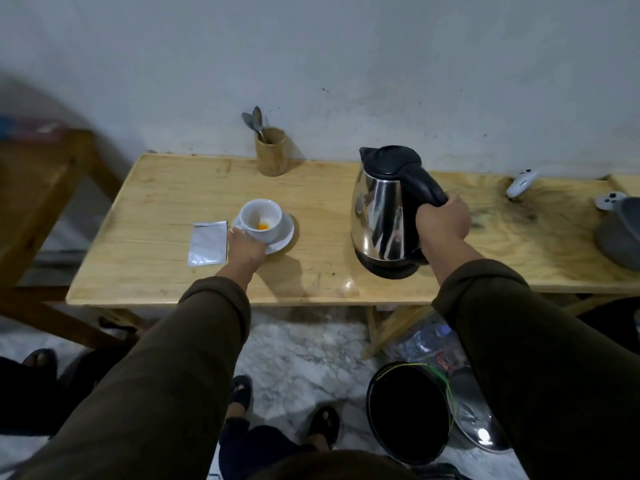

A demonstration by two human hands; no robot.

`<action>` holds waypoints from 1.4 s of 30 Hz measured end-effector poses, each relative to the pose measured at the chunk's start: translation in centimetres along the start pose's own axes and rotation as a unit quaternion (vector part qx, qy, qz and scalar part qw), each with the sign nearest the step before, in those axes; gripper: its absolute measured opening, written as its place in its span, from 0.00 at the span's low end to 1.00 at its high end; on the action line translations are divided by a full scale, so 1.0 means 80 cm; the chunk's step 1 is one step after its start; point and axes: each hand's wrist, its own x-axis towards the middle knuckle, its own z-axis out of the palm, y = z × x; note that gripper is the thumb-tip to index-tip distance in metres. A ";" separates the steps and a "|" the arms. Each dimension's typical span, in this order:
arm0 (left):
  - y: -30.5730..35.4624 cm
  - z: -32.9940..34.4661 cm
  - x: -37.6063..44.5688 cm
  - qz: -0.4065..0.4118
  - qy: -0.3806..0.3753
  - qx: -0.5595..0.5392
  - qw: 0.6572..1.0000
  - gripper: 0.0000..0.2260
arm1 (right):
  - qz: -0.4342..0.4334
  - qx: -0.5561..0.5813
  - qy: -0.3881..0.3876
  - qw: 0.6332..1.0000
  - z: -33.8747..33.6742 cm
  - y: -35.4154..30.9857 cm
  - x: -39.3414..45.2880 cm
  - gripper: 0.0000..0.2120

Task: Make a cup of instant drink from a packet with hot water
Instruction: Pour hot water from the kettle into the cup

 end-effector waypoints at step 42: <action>-0.031 -0.004 0.003 0.060 -0.013 -0.084 0.995 0.27 | -0.328 -0.431 -0.159 0.825 0.103 -0.109 -0.062 0.09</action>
